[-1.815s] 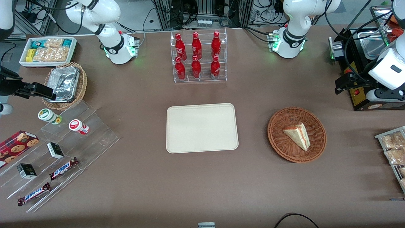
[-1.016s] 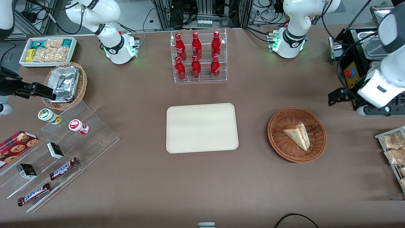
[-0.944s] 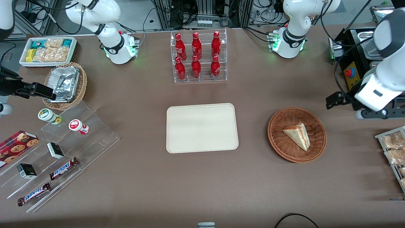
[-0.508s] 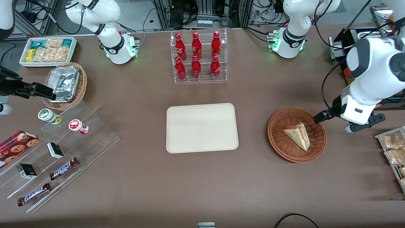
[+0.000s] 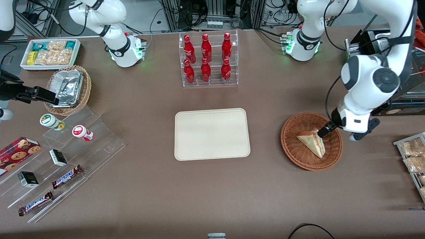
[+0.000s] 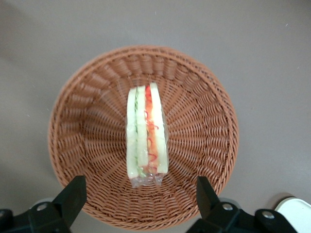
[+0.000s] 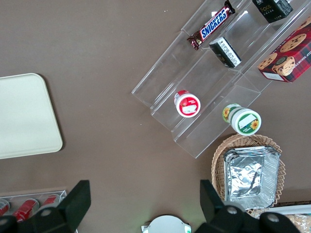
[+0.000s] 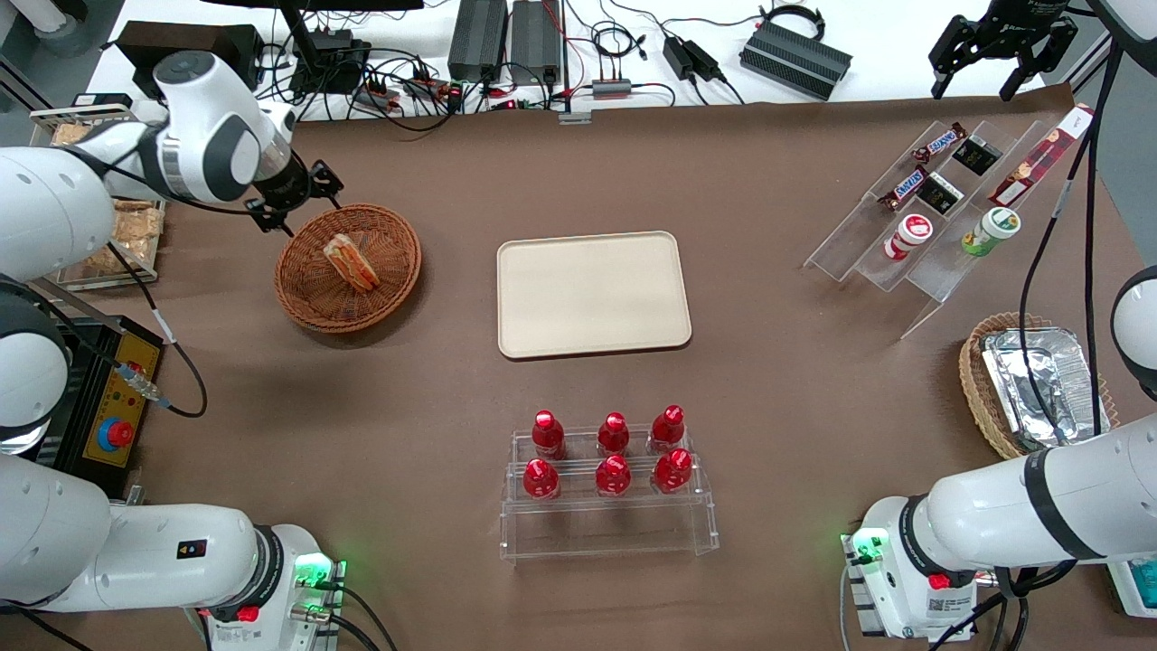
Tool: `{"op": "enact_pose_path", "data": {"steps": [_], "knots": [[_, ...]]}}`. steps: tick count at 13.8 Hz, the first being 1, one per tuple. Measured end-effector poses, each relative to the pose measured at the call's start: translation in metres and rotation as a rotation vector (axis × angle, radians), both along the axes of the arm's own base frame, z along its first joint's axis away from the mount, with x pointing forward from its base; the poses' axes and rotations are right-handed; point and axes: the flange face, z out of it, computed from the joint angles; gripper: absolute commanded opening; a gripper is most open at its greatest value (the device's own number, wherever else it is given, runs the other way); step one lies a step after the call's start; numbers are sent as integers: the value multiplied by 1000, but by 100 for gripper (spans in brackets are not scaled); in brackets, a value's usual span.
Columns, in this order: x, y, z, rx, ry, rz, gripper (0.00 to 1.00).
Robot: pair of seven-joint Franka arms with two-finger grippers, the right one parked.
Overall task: Place sandwich from basket to tray
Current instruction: 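Move the left gripper over the wrapped sandwich in the wicker basket, then lower the left gripper and close it on the wrapped sandwich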
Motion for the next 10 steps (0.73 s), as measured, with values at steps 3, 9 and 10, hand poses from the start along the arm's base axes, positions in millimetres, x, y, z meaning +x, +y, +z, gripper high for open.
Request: {"op": "enact_pose_path", "data": {"steps": [3, 9, 10], "knots": [[-1, -6, -20, -2, 34, 0, 100], [1, -6, -53, -7, 62, 2, 100], [2, -6, -58, -9, 55, 2, 100]]}}
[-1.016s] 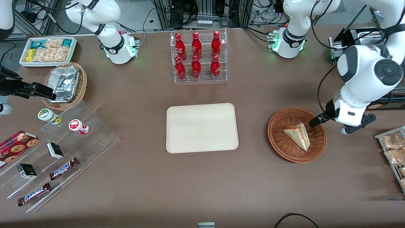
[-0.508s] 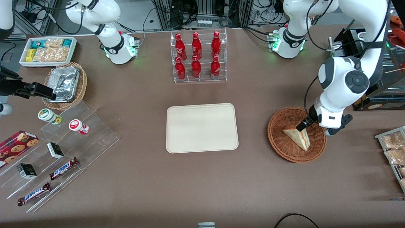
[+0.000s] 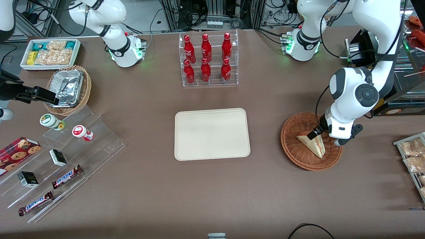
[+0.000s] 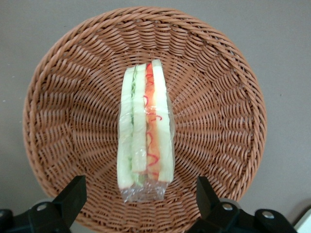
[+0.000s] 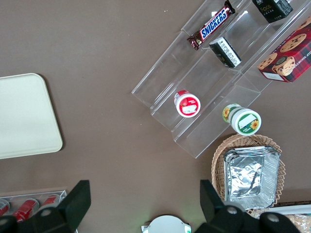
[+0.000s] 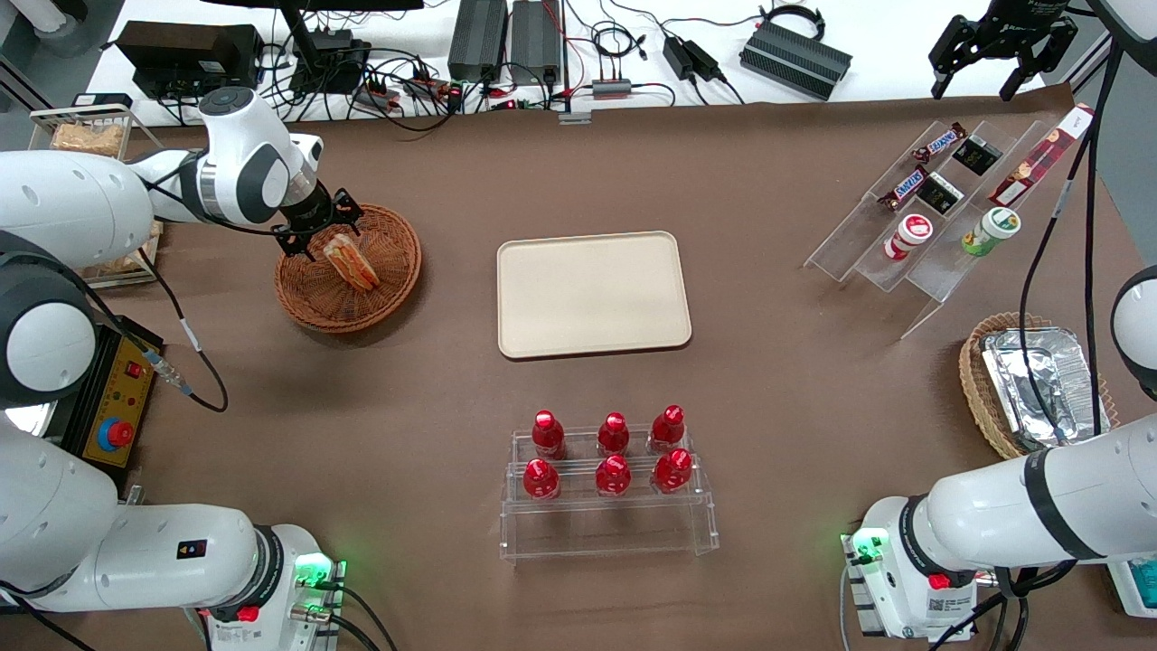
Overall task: Place sandwich from basket to tray
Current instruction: 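Lower the left gripper and close it on the wrapped sandwich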
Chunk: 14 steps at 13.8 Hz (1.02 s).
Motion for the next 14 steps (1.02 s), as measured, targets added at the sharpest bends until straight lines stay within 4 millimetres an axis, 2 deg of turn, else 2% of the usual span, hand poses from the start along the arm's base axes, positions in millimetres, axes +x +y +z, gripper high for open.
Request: {"op": "enact_pose_path", "data": {"steps": [5, 6, 8, 10, 11, 14], "knots": [[2, 0, -21, -5, 4, 3, 98], [2, 1, -25, -5, 5, 5, 91], [3, 3, -29, -6, 4, 9, 48], [5, 4, -31, -7, 5, 10, 14], [6, 3, -33, -7, 6, 10, 0], [10, 3, -32, -9, 1, 11, 0]]}}
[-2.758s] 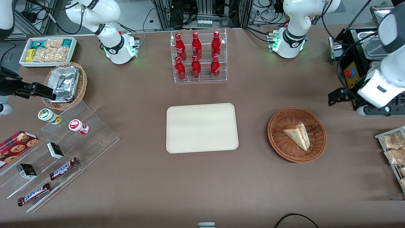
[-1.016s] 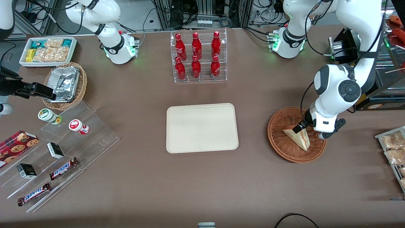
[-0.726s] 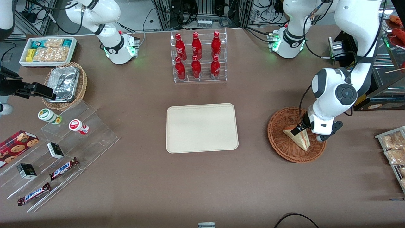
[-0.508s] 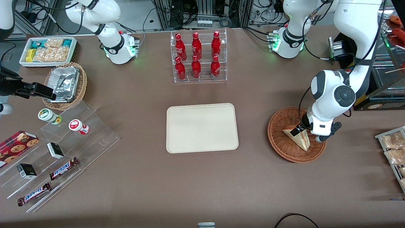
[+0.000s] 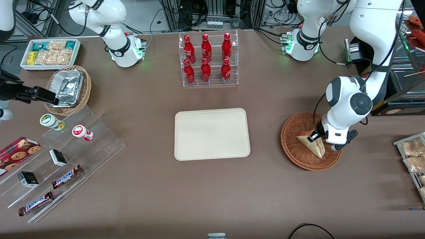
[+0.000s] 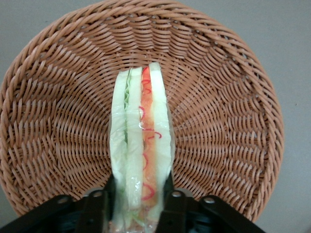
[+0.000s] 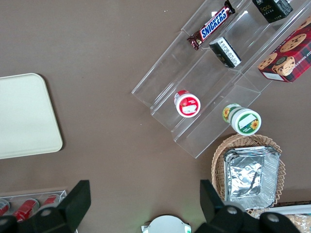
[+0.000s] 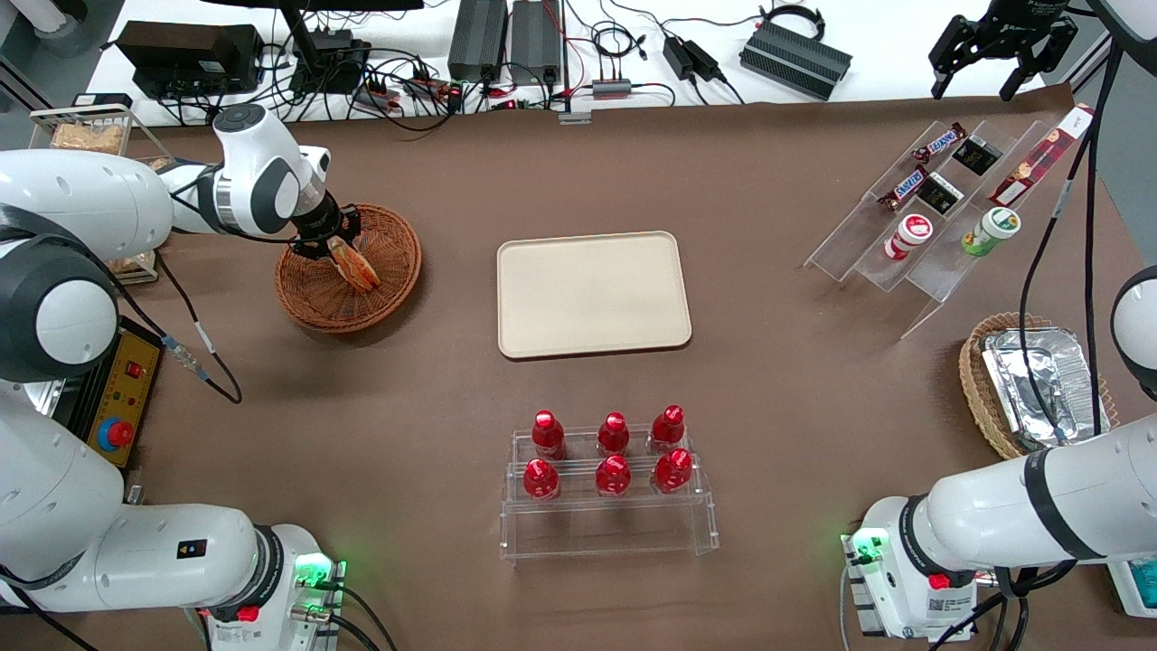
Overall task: Place sandwich from basket to tray
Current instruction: 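Lower the left gripper and close it on the wrapped sandwich, then lift the sandwich and carry it with the left gripper over the beige tray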
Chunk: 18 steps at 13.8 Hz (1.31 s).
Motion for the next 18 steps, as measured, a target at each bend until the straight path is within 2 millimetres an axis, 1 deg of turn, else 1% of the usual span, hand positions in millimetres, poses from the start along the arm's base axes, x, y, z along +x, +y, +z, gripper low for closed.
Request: {"op": "enact_pose_path", "data": {"steps": [2, 4, 5, 6, 7, 8, 10, 12, 14, 15, 16, 18], "knots": [[5, 0, 6, -1, -13, 1, 0], [12, 0, 20, 15, -6, -15, 0], [16, 0, 32, 35, 11, -33, 0], [21, -3, 48, 54, 30, -52, 0], [26, -11, 69, 66, 42, -70, 0], [31, -24, 91, 72, 48, -92, 0], [35, -61, 130, 79, 53, -148, 0], [31, -110, 153, 80, 40, -223, 0], [24, -154, 164, 75, 17, -292, 0], [21, -175, 164, 72, 12, -324, 0], [17, -196, 162, 69, 11, -357, 0], [9, -237, 150, 63, 21, -421, 0]]}}
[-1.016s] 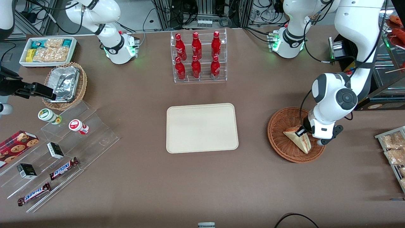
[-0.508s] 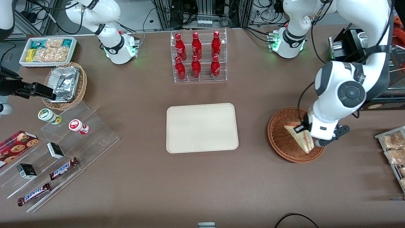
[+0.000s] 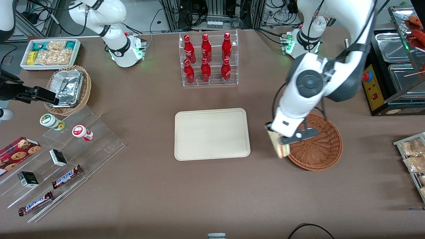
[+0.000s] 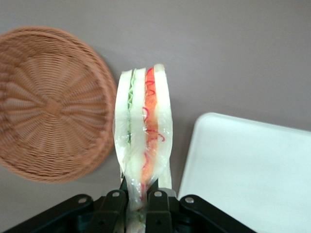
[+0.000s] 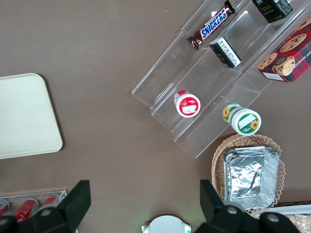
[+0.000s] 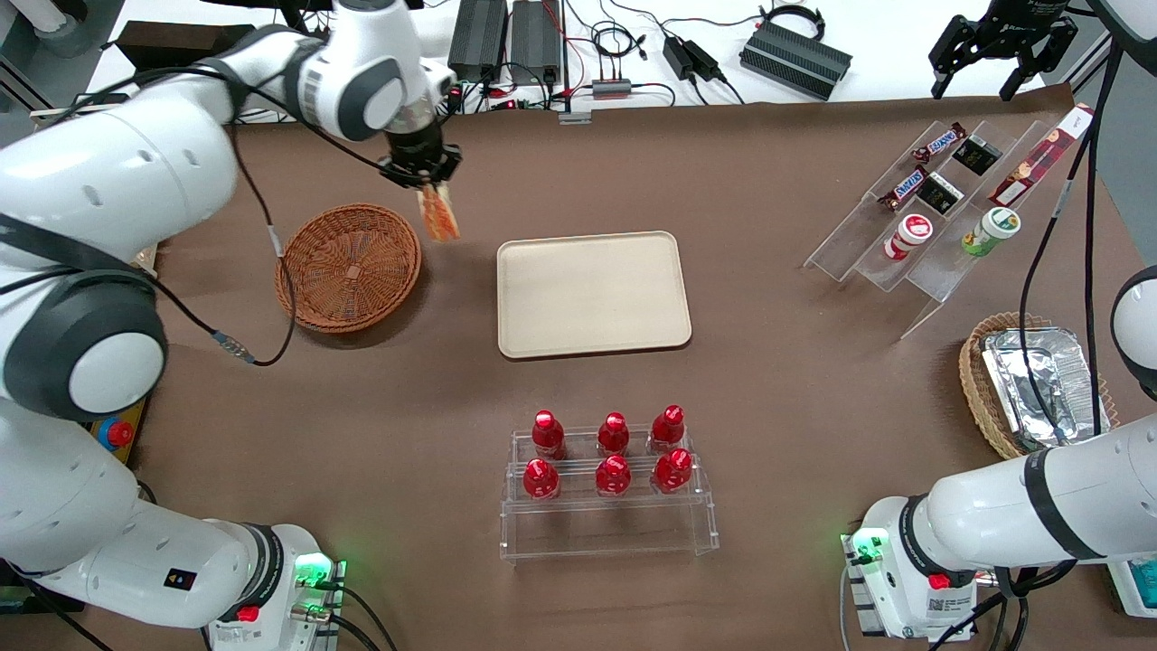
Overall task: Place sandwich from basket to tray
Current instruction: 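Lift the sandwich and carry it with the left gripper over the beige tray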
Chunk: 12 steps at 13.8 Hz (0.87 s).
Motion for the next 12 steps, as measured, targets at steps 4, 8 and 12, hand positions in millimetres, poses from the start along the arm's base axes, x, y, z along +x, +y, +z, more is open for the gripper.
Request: {"op": "enact_pose_path", "data": {"steps": [4, 8, 12], "knots": [[-17, -84, -43, -14, 47, -115, 0], [-36, -153, -82, -38, 51, -203, 0], [-72, -206, -121, -58, 44, -270, 0]]}}
